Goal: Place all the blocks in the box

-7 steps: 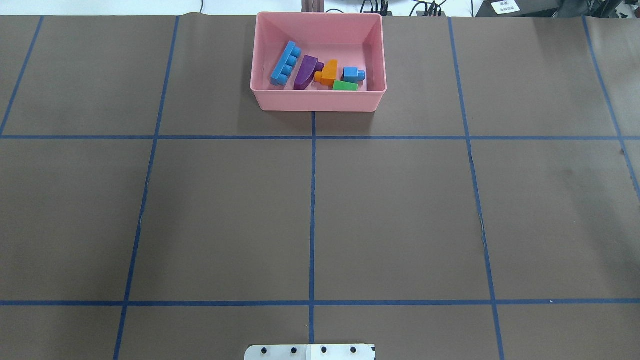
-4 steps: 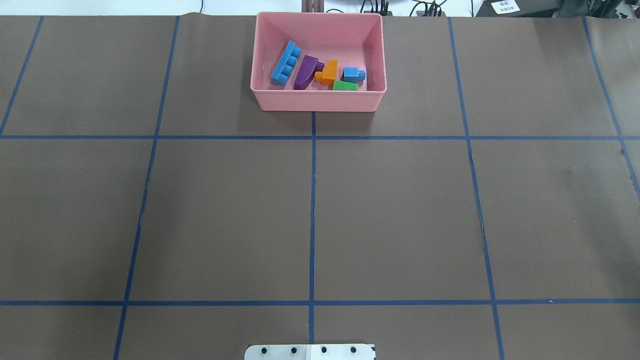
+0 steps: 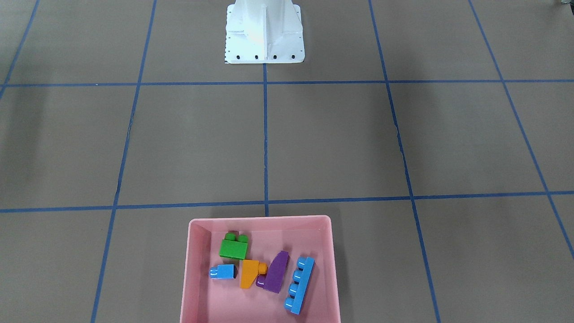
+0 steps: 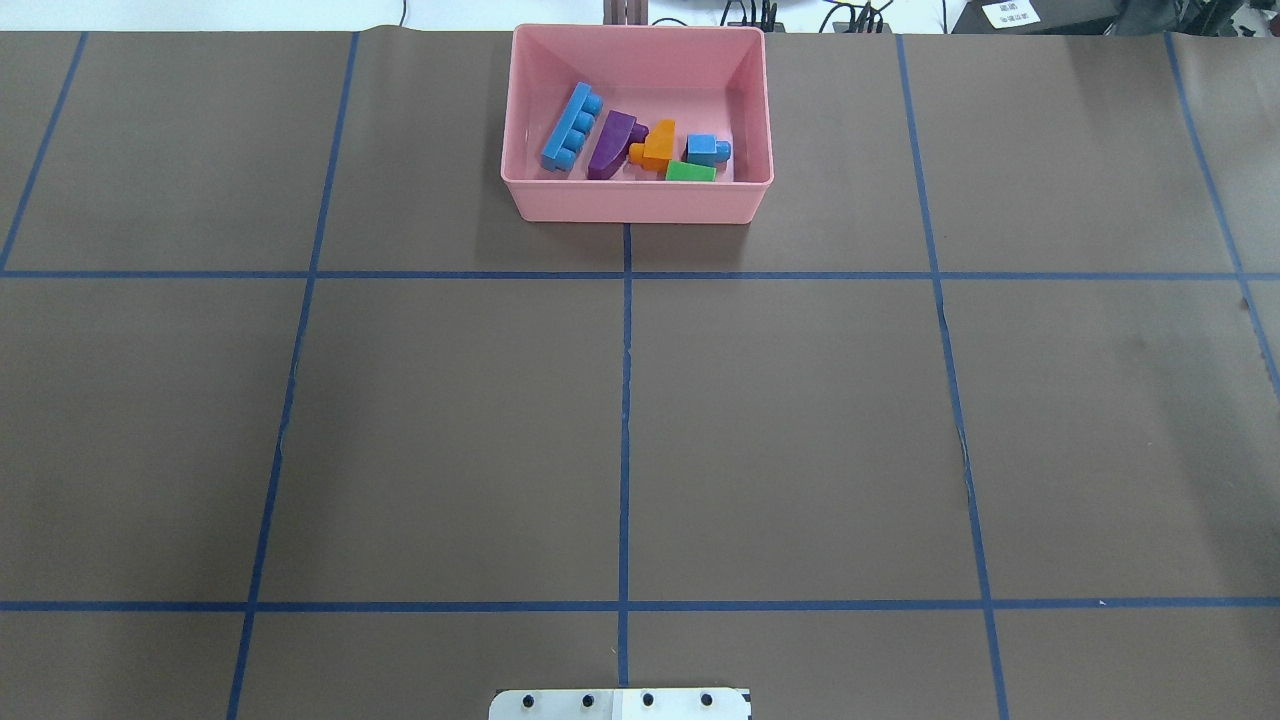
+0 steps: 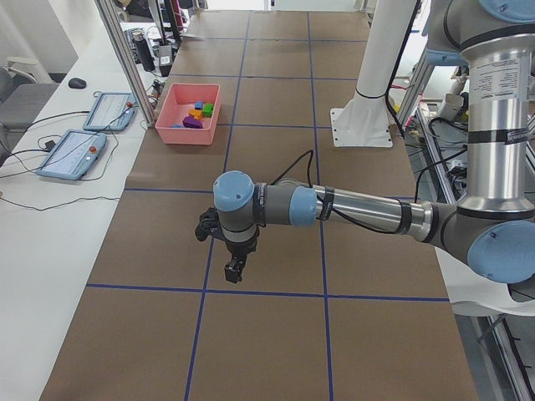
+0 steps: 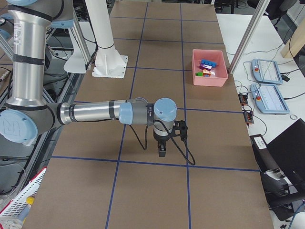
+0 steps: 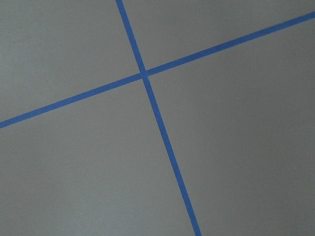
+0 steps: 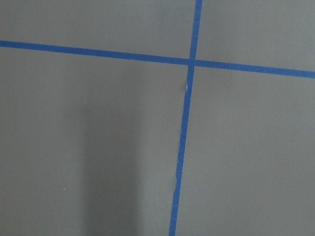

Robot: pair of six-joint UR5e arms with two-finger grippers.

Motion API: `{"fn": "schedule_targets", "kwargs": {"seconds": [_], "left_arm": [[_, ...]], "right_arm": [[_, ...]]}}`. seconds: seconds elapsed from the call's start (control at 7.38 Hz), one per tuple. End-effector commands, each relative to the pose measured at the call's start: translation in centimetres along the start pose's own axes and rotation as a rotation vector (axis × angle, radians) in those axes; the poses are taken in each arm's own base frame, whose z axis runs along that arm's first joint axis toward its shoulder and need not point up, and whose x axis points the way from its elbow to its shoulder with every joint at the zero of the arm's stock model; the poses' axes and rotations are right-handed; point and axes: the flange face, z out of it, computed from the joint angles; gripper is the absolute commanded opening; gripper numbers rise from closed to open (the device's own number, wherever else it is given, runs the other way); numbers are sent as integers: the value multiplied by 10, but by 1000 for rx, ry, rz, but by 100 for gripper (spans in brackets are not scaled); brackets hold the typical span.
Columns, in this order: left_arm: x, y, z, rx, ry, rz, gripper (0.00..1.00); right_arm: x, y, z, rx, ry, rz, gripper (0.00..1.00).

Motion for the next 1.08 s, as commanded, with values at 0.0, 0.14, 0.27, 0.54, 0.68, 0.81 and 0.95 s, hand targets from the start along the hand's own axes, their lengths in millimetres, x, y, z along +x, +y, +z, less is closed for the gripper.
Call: {"fn": "schedule_targets", "kwargs": {"seconds": [0.0, 0.14, 0.27, 0.54, 0.68, 0.81, 0.95], "left_arm": [[-12, 2, 13, -11, 3, -10, 100], [-19, 2, 21, 0, 0, -2, 100], [-23, 4, 26, -2, 1, -4, 100], [-22, 3, 24, 1, 0, -64, 100], [-22, 3, 24, 1, 0, -97, 100], [-22, 4, 25, 0, 0, -156, 100], [-22, 4, 25, 0, 2, -187, 100]], "right_arm": [[-1, -1, -2, 6, -5, -4, 100], [4, 0, 2, -4, -1, 5, 100], [5, 0, 3, -6, 2, 8, 100], [3, 0, 1, -2, 1, 12, 100], [3, 0, 1, -2, 1, 12, 100], [4, 0, 2, -5, 0, 16, 100], [4, 0, 2, -5, -3, 17, 100]]}}
